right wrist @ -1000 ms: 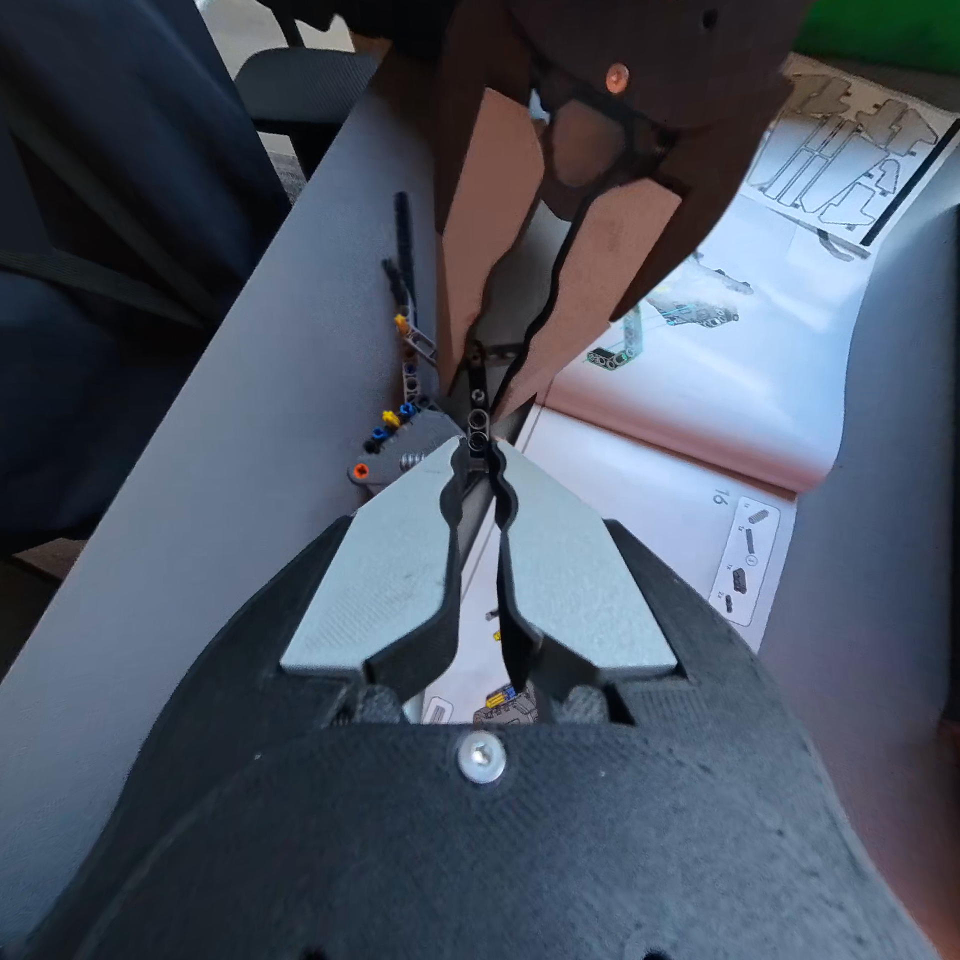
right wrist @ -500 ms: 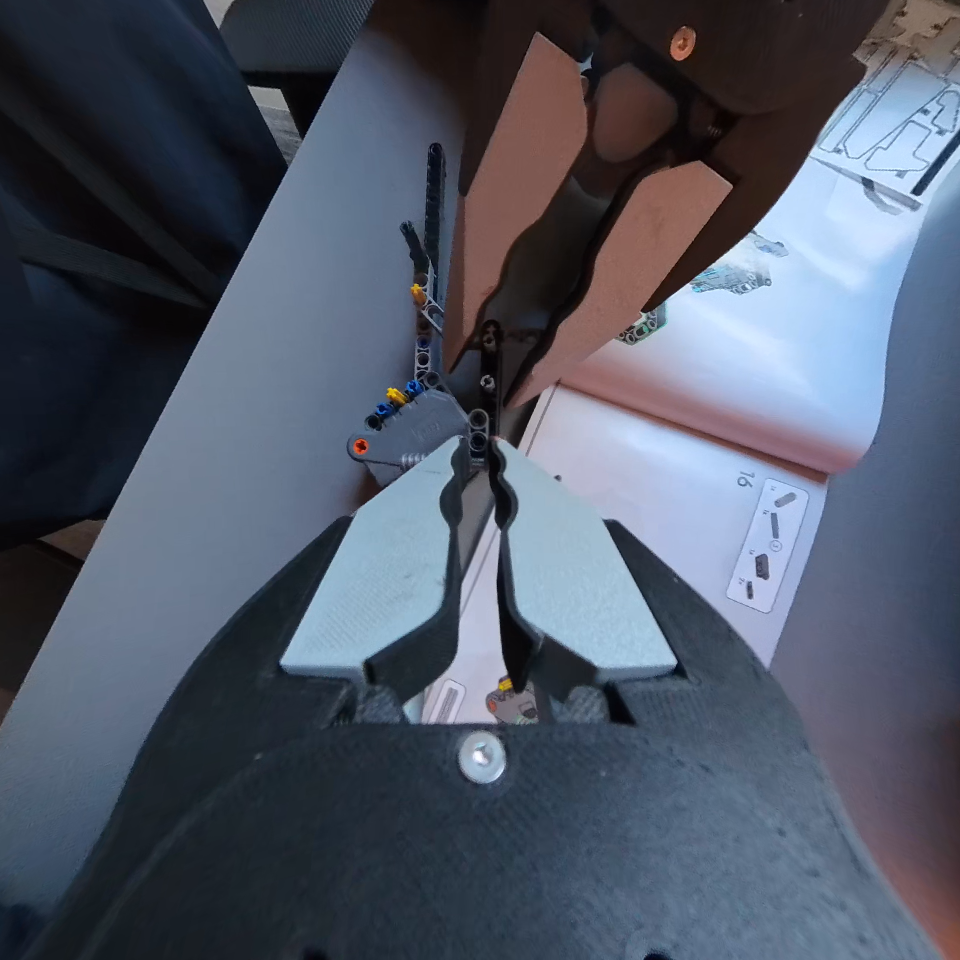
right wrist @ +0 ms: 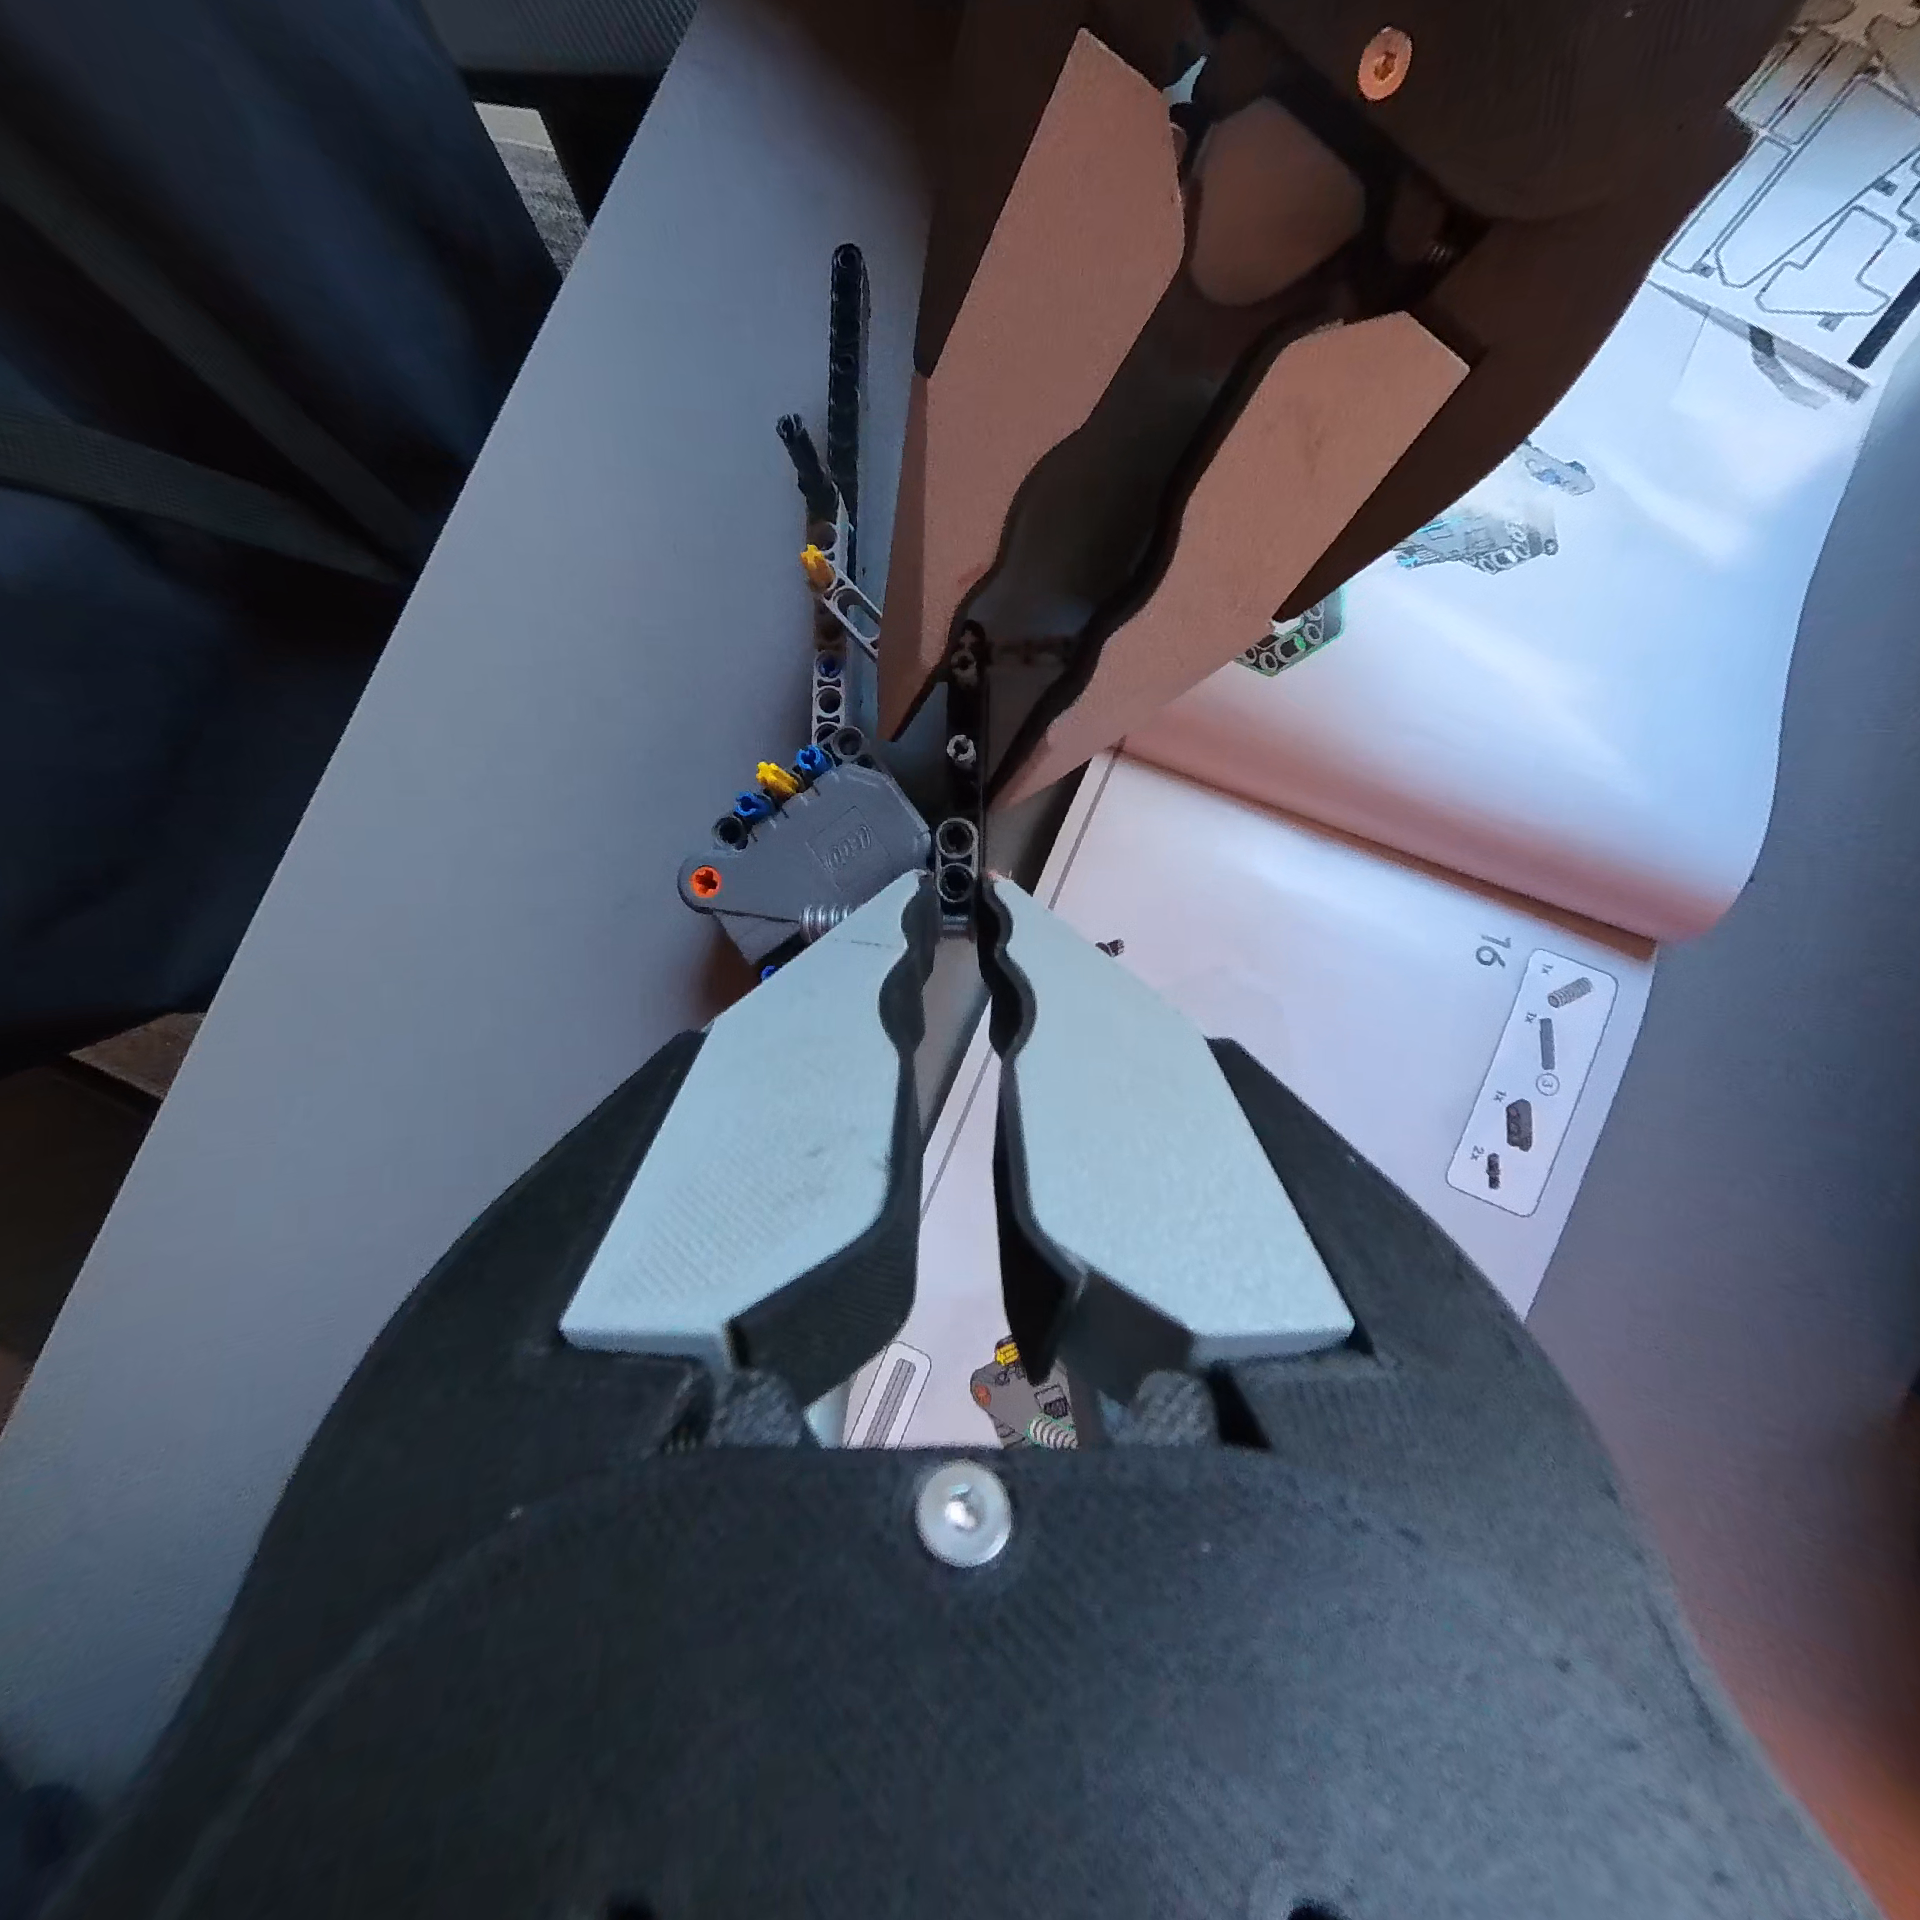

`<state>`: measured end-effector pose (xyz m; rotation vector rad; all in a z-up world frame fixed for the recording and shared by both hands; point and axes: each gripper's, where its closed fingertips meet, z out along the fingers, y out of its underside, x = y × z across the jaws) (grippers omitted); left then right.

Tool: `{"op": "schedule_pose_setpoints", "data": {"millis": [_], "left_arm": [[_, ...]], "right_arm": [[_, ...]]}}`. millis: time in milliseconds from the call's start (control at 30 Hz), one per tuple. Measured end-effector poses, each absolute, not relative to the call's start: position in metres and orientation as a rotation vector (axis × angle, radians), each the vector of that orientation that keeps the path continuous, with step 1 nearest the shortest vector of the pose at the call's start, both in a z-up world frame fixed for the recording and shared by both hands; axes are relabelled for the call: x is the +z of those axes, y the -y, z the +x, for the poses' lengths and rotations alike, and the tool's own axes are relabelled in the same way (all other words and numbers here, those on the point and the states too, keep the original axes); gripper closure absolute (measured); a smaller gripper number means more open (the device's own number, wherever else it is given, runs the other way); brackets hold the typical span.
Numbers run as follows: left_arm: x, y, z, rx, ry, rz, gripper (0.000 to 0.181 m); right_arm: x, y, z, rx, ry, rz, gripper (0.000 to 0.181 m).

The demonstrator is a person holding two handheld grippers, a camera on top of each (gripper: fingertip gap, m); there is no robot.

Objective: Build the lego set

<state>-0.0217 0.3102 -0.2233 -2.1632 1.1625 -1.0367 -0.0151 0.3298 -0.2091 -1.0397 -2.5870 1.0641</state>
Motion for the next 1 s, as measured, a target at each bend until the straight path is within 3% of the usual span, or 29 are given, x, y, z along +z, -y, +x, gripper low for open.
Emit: {"op": "schedule_pose_setpoints", "data": {"millis": [433,1000], "left_arm": [[-0.2232,-0.3108,-0.0195,-1.021,-1.165,-2.151,0.163],[-0.2235,-0.3097,-0.0177,-1.031,-1.158,-2.148,0.163]], "right_arm": [[-0.2104,-0.327,-0.0143,0.752,2.715,-1.032,0.176],[-0.2099,-0.3245,-0.0152,0.715,2.713,-1.024,0.176]]}}
